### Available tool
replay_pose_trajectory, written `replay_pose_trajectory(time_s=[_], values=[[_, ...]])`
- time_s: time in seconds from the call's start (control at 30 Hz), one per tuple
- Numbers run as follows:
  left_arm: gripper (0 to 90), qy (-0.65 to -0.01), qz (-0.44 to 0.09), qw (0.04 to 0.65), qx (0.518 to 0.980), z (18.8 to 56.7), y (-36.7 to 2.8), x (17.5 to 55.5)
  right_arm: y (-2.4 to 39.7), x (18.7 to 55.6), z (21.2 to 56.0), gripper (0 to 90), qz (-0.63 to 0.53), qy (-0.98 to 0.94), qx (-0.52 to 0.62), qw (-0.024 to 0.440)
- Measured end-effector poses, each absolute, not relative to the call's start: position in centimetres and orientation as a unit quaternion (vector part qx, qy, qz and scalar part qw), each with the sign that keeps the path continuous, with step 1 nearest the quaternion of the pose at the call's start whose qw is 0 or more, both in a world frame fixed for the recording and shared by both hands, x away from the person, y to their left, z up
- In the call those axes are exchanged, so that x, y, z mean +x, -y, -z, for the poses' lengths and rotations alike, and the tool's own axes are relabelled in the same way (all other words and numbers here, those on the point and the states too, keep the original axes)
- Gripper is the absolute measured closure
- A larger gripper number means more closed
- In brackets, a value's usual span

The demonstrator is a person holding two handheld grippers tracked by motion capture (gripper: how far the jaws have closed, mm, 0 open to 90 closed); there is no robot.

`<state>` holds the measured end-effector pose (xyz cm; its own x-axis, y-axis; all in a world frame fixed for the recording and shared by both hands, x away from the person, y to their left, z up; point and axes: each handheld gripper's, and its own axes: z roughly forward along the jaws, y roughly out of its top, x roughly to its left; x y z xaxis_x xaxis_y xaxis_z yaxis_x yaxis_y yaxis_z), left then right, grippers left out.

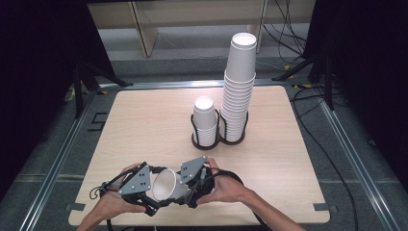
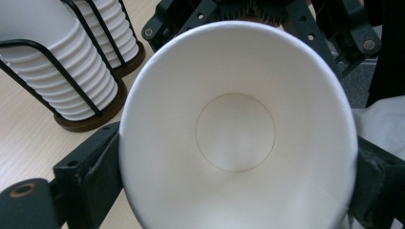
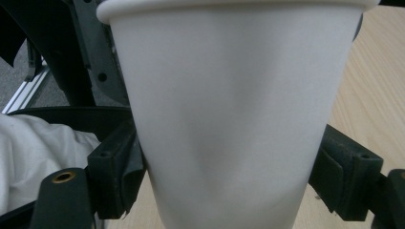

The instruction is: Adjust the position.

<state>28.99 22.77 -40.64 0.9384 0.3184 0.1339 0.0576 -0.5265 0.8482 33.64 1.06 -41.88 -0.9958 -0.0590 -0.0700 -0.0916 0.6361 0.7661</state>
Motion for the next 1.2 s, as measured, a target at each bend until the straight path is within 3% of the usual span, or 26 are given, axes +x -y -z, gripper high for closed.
replay_pose_trajectory(time_s=[0.33, 1.17, 1.2], values=[[9.2, -0.108, -0.136, 0.496, 0.851, 40.8, -23.0, 29.2, -0.9, 33.7, 42.0, 22.6, -0.437, -0.899, -0.033, 0.001], [10.0, -0.112, -0.134, 0.524, 0.834, 40.8, -23.6, 29.2, 0.0, 33.9, 42.1, 23.7, -0.433, -0.901, -0.029, 0.005], [15.2, -0.117, -0.126, 0.544, 0.821, 40.4, -24.2, 29.2, 0.4, 34.2, 42.3, 23.7, -0.424, -0.905, -0.021, 0.016]])
